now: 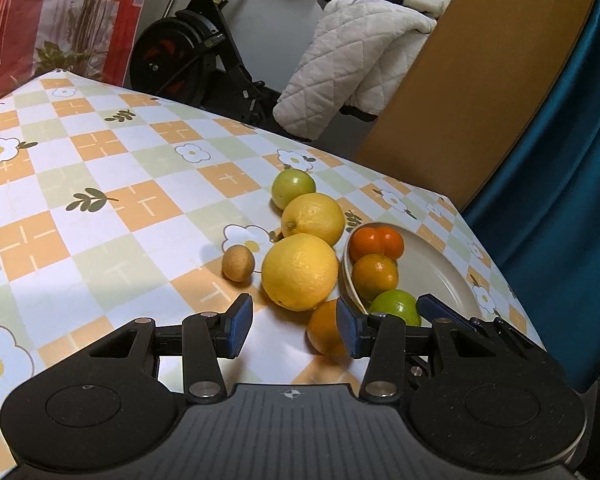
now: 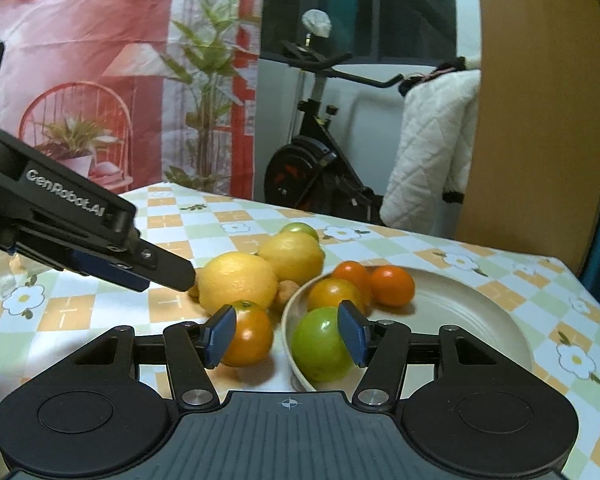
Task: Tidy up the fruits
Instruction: 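Move the left gripper to the dark orange beside the large lemon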
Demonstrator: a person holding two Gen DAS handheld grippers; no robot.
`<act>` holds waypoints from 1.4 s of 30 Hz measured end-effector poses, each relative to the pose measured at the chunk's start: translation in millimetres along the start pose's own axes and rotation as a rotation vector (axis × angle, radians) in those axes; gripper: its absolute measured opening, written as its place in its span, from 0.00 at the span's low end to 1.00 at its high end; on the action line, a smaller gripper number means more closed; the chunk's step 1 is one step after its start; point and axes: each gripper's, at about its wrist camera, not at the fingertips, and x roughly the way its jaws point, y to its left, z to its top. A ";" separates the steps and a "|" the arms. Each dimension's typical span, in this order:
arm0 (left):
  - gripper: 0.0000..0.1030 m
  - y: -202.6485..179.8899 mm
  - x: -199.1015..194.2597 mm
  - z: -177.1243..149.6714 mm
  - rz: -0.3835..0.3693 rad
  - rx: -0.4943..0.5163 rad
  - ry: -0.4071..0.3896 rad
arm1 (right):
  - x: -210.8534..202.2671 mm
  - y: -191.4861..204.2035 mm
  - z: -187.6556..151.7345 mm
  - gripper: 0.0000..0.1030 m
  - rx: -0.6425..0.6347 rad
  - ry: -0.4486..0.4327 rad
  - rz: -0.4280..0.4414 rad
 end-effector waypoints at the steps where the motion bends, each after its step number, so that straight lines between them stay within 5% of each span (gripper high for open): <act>1: 0.47 0.8 -0.2 0.3 0.001 -0.002 -0.003 | 0.2 2.5 0.9 0.50 -0.013 -0.001 0.005; 24: 0.47 8.1 -1.1 2.4 0.006 -0.032 -0.021 | 27.9 22.4 8.8 0.43 -0.072 0.113 0.096; 42: 0.47 0.7 8.7 -5.5 -0.051 -0.012 0.037 | 37.3 19.1 8.3 0.39 -0.044 0.201 0.204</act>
